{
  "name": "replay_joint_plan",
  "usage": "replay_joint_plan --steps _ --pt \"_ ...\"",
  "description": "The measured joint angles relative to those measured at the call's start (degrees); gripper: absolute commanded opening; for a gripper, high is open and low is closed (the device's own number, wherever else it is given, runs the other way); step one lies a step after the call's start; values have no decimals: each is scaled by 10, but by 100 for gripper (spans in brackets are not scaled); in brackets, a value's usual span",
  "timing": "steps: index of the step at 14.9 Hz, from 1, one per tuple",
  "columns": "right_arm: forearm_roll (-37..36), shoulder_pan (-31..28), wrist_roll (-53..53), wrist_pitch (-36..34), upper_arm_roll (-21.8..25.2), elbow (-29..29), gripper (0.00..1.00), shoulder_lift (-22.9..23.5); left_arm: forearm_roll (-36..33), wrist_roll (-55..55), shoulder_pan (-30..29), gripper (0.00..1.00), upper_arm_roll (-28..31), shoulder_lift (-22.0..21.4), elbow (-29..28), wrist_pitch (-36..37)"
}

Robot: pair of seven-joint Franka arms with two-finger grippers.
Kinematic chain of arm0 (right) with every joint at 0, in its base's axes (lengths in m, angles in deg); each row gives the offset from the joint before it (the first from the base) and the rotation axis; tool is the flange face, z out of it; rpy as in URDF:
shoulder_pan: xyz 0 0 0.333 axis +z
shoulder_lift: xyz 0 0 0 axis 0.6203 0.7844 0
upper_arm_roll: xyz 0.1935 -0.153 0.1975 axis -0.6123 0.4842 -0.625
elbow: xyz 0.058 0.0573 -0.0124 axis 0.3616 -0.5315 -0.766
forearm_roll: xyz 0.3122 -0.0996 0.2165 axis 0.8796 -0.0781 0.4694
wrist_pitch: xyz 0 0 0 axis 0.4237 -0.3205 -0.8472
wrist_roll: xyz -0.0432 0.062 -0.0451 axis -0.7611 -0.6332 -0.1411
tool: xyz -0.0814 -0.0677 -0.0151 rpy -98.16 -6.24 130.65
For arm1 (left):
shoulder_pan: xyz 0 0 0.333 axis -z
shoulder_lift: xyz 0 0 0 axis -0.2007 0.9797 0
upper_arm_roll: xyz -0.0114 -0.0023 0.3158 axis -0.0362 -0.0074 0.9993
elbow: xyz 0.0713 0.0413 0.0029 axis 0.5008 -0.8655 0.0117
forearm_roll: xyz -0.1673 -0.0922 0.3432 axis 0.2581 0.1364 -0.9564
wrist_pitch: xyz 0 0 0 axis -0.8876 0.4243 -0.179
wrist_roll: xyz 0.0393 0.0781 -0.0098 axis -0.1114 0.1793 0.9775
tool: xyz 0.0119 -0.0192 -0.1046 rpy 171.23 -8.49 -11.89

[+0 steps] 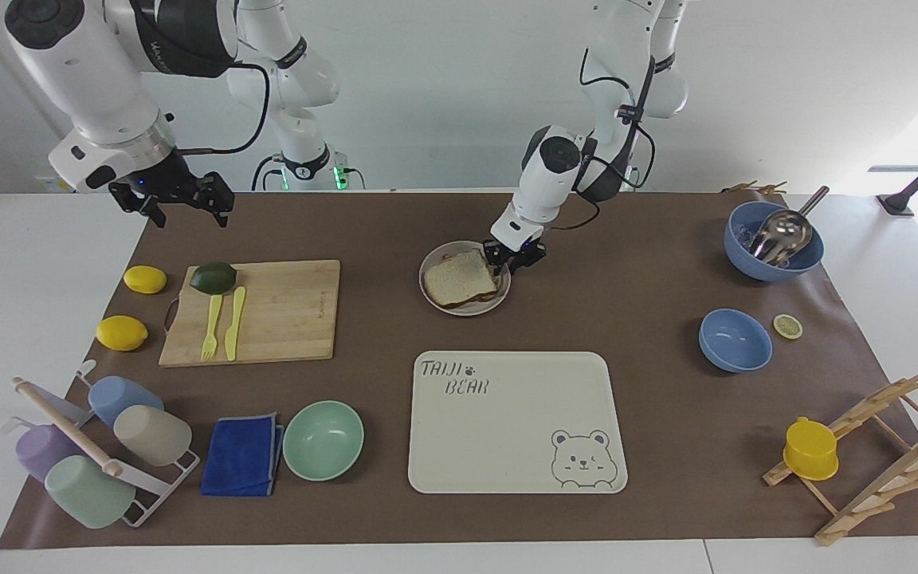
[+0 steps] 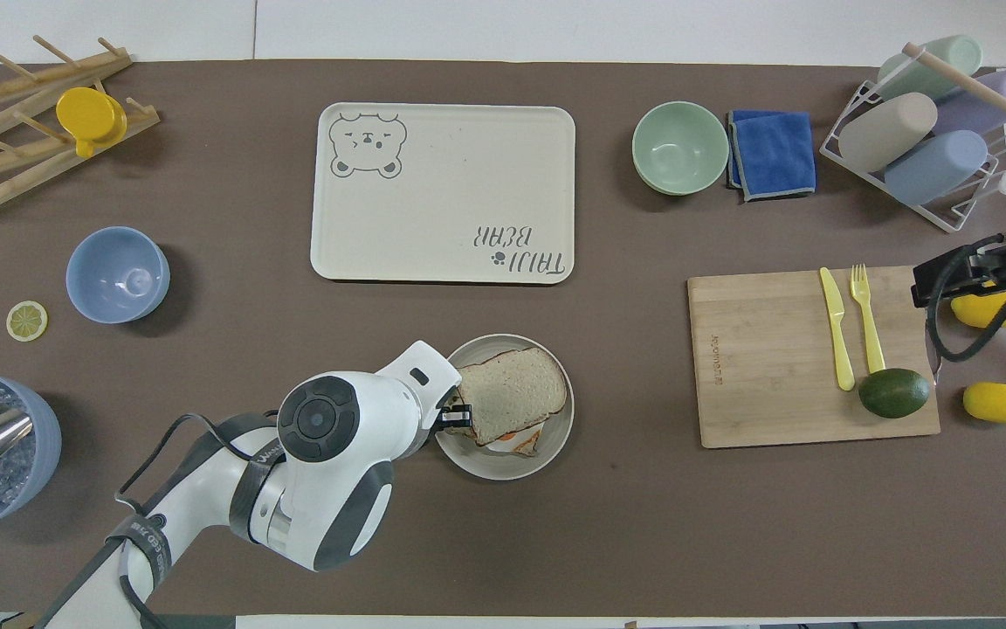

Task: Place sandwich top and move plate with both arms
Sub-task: 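Grasp the white plate rim with the left gripper, then slide the plate with the left gripper onto the bear-print tray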

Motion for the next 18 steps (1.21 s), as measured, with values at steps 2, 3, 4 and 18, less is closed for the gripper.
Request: replay_joint_plan --steps 2,3,4,18 --pt "0 0 0 0 0 0 100 0 3 0 0 0 1 -2 0 0" --pt "0 0 0 0 0 0 100 0 4 0 0 0 1 -3 0 0" --pt "0 -1 0 0 0 0 100 0 5 0 0 0 2 -3 0 0" --pt "0 -2 0 1 -7 4 100 0 65 -103 -149 0 14 15 219 231"
